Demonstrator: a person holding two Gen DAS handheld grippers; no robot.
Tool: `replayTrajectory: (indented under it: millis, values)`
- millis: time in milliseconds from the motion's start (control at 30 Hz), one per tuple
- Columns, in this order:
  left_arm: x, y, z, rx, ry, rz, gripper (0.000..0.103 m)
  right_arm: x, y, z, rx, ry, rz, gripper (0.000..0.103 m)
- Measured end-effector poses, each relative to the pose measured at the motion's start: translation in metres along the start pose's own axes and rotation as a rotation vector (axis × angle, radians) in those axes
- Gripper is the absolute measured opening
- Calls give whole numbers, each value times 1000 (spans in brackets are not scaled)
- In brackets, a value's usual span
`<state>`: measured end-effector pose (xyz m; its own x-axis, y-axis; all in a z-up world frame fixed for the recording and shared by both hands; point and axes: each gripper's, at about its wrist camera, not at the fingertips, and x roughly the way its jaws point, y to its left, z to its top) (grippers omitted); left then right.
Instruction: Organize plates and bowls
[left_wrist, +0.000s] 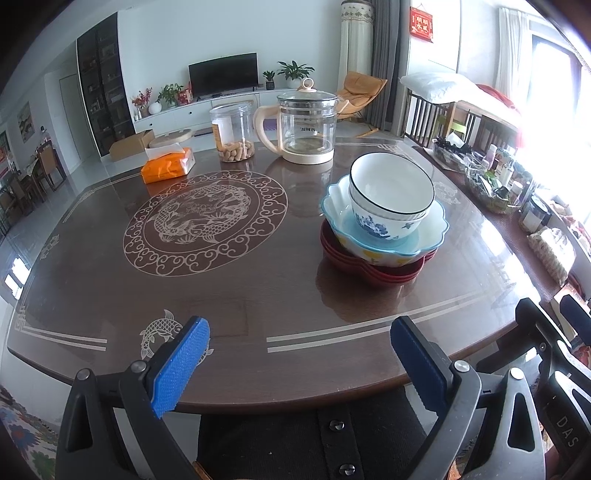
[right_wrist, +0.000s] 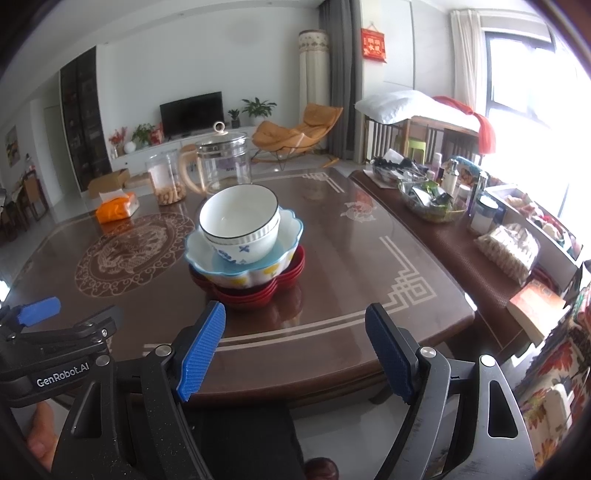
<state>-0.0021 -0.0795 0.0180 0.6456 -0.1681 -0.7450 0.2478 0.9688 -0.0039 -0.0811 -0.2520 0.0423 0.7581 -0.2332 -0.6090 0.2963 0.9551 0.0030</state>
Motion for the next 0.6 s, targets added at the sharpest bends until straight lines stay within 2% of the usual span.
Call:
replayTrajectory:
  millis: [600]
  values:
    - [5,-4,1,17,7,7,98,7,-3,-3,10,21,9,81]
